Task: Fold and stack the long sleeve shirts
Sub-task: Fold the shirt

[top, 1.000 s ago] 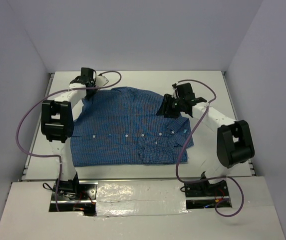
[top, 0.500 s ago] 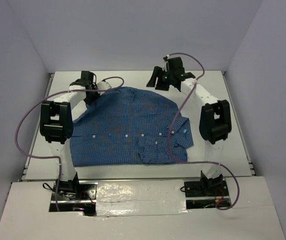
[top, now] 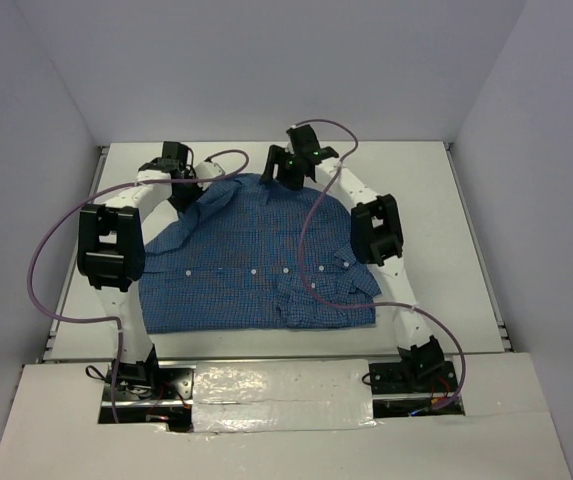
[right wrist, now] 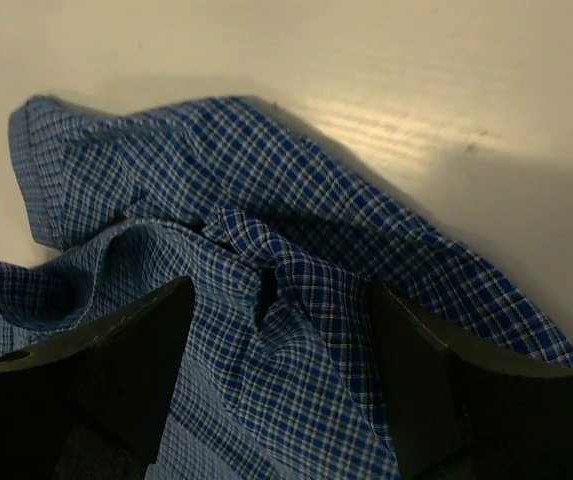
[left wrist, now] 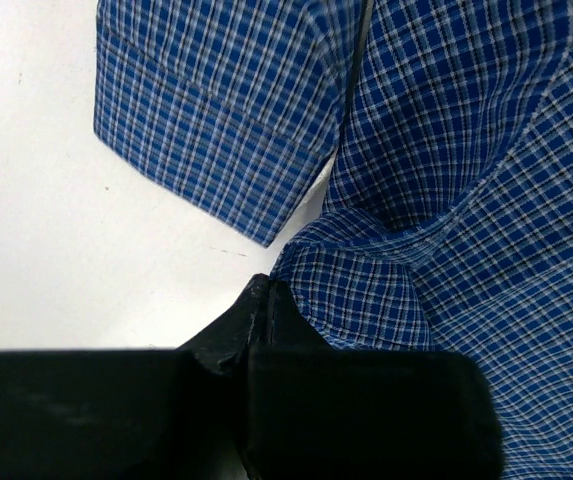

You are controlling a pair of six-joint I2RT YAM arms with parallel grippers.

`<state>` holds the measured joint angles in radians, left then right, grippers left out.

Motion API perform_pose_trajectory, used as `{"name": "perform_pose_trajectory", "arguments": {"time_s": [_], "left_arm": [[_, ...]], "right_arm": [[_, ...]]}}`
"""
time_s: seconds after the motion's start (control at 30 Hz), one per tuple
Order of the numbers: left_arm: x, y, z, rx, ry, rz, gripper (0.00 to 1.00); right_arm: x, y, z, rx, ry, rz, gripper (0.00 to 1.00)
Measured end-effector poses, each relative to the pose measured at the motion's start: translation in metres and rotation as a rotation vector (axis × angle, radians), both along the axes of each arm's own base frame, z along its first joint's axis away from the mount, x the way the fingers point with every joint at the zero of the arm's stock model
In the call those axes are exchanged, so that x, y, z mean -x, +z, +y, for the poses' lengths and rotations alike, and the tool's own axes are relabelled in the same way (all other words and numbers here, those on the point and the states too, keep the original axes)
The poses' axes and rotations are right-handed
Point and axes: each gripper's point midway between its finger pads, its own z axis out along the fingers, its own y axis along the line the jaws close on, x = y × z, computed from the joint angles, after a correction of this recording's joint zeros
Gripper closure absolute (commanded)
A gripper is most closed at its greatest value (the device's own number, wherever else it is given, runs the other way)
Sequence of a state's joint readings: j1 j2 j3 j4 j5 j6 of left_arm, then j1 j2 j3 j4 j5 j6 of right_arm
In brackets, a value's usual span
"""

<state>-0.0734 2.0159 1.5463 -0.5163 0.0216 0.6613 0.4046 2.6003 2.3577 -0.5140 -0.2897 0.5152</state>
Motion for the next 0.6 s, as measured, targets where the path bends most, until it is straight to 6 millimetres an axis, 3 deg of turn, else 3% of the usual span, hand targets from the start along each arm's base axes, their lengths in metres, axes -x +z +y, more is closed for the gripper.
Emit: {"name": "perform_pose_trajectory", "arguments": {"time_s": [0.17,0.27,0.33,0.37,0.4,0.43,0.6], "left_arm": [[0.001,0.0,-0.001,0.011,0.013,0.002,1.0],[0.002,-0.001,-0.002,0.019,0.021,0.008,1.0],[0.003,-0.001,-0.003,0.027,0.028,0.012,1.0],[0.003,-0.001,-0.003,0.027,0.029,0.013,1.0],[0.003,-0.001,-0.003,0.028,0.03,0.015,1.0],[0.003,0.0,-0.003,0.028,0.03,0.015,1.0],[0.002,0.002,-0.002,0.025,0.028,0.009,1.0]], "right_arm": [[0.011,0.002,0.016,0.026,0.014,0.017,0.26],[0.017,-0.008,0.014,0.067,-0.006,0.027,0.46],[0.02,-0.015,0.009,0.095,-0.022,0.045,0.79],[0.021,-0.017,0.007,0.107,-0.032,0.057,0.79],[0.021,-0.017,0.006,0.11,-0.043,0.065,0.94],[0.02,-0.016,0.005,0.113,-0.048,0.061,1.0],[0.017,-0.015,-0.002,0.107,-0.082,0.045,1.0]]}}
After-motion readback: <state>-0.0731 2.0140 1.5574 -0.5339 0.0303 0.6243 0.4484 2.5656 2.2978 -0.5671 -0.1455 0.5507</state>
